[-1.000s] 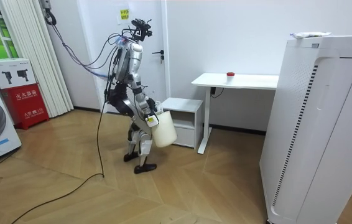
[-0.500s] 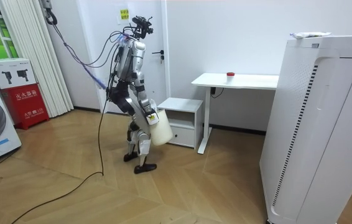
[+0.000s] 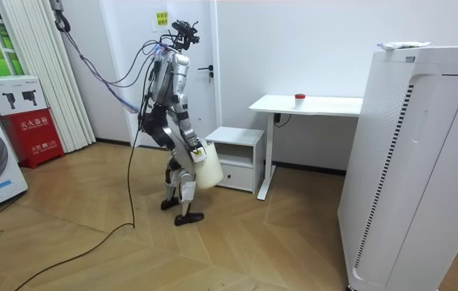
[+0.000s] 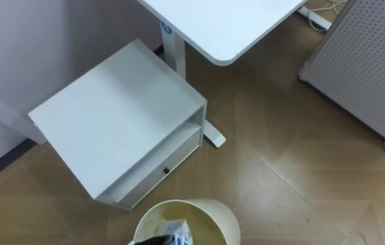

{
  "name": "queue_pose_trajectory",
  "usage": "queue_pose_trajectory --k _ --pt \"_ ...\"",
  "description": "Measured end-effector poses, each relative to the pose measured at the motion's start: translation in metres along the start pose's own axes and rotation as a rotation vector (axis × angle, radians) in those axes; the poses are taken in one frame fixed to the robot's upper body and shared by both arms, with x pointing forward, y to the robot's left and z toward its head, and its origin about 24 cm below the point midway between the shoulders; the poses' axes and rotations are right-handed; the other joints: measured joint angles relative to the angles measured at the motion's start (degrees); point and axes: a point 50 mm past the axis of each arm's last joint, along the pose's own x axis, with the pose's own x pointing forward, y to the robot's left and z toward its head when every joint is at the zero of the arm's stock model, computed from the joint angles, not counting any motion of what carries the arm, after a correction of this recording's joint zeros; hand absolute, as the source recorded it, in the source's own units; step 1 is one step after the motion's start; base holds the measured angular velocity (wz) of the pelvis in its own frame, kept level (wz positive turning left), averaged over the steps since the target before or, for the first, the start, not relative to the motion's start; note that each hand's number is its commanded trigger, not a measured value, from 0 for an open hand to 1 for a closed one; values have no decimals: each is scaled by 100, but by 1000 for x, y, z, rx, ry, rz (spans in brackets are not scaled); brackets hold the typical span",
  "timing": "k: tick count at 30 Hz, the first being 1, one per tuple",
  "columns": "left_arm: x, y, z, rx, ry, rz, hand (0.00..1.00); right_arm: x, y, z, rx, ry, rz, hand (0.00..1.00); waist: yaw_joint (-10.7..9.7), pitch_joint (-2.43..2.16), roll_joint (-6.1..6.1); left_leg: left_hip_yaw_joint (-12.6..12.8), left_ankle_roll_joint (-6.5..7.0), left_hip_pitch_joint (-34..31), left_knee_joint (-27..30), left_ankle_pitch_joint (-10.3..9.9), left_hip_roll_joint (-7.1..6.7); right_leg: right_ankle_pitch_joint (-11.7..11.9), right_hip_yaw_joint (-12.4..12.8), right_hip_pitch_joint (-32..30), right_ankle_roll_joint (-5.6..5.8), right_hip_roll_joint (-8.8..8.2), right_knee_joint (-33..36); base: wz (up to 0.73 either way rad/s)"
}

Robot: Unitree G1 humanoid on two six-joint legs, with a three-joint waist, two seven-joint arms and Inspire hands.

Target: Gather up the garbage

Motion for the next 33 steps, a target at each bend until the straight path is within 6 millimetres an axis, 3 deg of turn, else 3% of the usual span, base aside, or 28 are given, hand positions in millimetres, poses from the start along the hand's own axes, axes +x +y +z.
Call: queue_pose_trajectory --k 9,13,21,25,28,30,31,33 --pt "2 2 17 94 -72 -16 0 -2 -5 -3 -22 19 -2 100 80 11 11 59 -1 281 -88 -3 -8 -7 73 209 12 -31 -18 -2" --pt "4 4 24 127 -99 -26 0 -4 -14 -4 -7 35 6 100 74 56 32 166 2 759 -264 -3 -28 -34 164 580 43 -58 -76 -9" --pt "0 13 54 167 -232 -30 0 -14 -28 -20 73 61 -27 100 -287 79 33 407 20 1705 -709 -17 -105 -61 394 1315 134 -40 -304 -15" --pt "-9 20 84 204 -374 -18 0 -21 -39 -25 119 51 -68 100 -430 65 30 653 17 2148 -846 -73 -119 -45 443 1621 170 33 -414 -31" --pt "-15 31 98 206 -443 48 0 -24 -45 -26 151 43 -94 100 -350 47 24 1027 -16 2584 -949 -210 -62 -6 145 1814 109 3 -474 -74" --pt "-19 38 104 219 -472 91 0 -25 -45 -27 161 41 -95 100 -340 23 21 1250 -25 2810 -1054 -252 15 54 -372 1950 34 -107 -519 -80" --pt "-24 42 106 213 -492 122 0 -26 -45 -30 166 43 -92 100 -268 -2 -10 1458 -54 2998 -1140 -271 52 105 -781 2024 -52 -179 -550 -70" --pt "-29 43 112 201 -531 148 0 -32 -47 -39 173 53 -94 100 -243 -22 -6 1496 -90 3218 -1213 -319 94 148 -1115 2238 -124 -175 -691 -58"
